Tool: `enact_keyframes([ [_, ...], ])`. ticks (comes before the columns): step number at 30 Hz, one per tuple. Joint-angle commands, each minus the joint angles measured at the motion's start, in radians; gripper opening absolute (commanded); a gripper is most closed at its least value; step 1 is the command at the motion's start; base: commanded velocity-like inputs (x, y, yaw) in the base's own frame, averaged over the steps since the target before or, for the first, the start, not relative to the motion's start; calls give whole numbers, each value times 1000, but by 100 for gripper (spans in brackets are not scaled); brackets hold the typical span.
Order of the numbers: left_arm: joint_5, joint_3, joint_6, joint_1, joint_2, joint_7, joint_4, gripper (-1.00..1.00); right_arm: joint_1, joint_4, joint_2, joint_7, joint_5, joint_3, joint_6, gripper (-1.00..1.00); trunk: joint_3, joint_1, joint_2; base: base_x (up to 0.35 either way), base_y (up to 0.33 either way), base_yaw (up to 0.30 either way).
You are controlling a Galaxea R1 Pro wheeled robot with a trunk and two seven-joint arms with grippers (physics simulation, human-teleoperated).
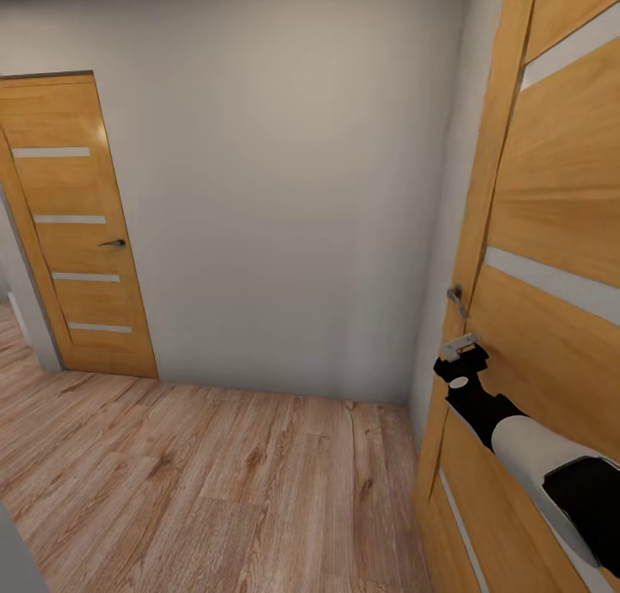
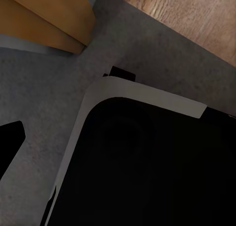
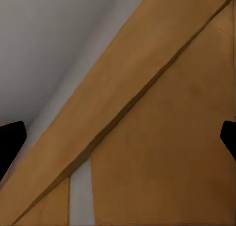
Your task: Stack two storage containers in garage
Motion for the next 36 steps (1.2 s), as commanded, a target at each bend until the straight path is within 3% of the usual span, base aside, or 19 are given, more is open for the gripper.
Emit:
enact_keyframes([
  [1, 5, -1, -2, 0, 0, 1, -1, 100, -1, 0, -3, -6, 6, -11, 5, 100, -1, 0, -1, 0, 0, 0],
  [9, 5, -2, -2, 0, 0, 1, -1, 100, 0, 0, -31, -5, 6, -19, 0, 100, -1, 0, -1, 0, 0, 0],
  [28, 4, -2, -2, 0, 0, 1, -1, 100, 0, 0, -52, 2, 6, -23, -5, 100, -1, 0, -1, 0, 0, 0],
  [36, 4, -2, -2, 0, 0, 1, -1, 100, 0, -1, -40, 3, 7, -38, -1, 100, -1, 0, -1, 0, 0, 0],
])
